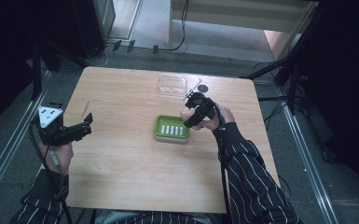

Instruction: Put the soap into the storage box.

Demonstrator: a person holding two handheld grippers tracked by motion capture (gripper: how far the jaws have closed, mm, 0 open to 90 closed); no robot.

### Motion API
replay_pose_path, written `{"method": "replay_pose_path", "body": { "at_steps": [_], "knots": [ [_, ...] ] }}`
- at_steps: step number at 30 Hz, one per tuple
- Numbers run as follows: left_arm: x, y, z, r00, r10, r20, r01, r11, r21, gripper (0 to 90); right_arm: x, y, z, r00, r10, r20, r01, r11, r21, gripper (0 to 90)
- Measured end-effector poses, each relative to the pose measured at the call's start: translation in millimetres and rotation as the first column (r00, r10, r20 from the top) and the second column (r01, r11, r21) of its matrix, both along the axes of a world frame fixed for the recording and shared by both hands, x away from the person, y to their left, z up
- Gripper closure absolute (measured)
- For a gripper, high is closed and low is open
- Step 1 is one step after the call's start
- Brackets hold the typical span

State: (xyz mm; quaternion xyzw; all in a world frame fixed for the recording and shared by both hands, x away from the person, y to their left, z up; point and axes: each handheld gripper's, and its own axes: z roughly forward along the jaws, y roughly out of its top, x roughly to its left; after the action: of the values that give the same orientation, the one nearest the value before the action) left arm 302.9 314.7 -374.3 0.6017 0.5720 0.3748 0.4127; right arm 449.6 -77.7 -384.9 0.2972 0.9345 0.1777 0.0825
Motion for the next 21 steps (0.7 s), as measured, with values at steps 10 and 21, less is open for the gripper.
{"method": "replay_pose_path", "body": {
  "at_steps": [10,21],
  "knots": [
    [0.4,0.0,-0.7,1.0,-0.001,-0.003,0.001,1.0,0.0,0.0,4.5,9.9,-2.8,0.9995,0.031,0.005,-0.031,1.0,0.001,33.5],
    [0.5,0.2,-0.9,1.0,-0.003,-0.004,0.003,1.0,0.001,0.0,8.4,25.8,-10.1,0.9971,0.076,0.004,-0.076,0.997,0.001,33.6]
  ]
}}
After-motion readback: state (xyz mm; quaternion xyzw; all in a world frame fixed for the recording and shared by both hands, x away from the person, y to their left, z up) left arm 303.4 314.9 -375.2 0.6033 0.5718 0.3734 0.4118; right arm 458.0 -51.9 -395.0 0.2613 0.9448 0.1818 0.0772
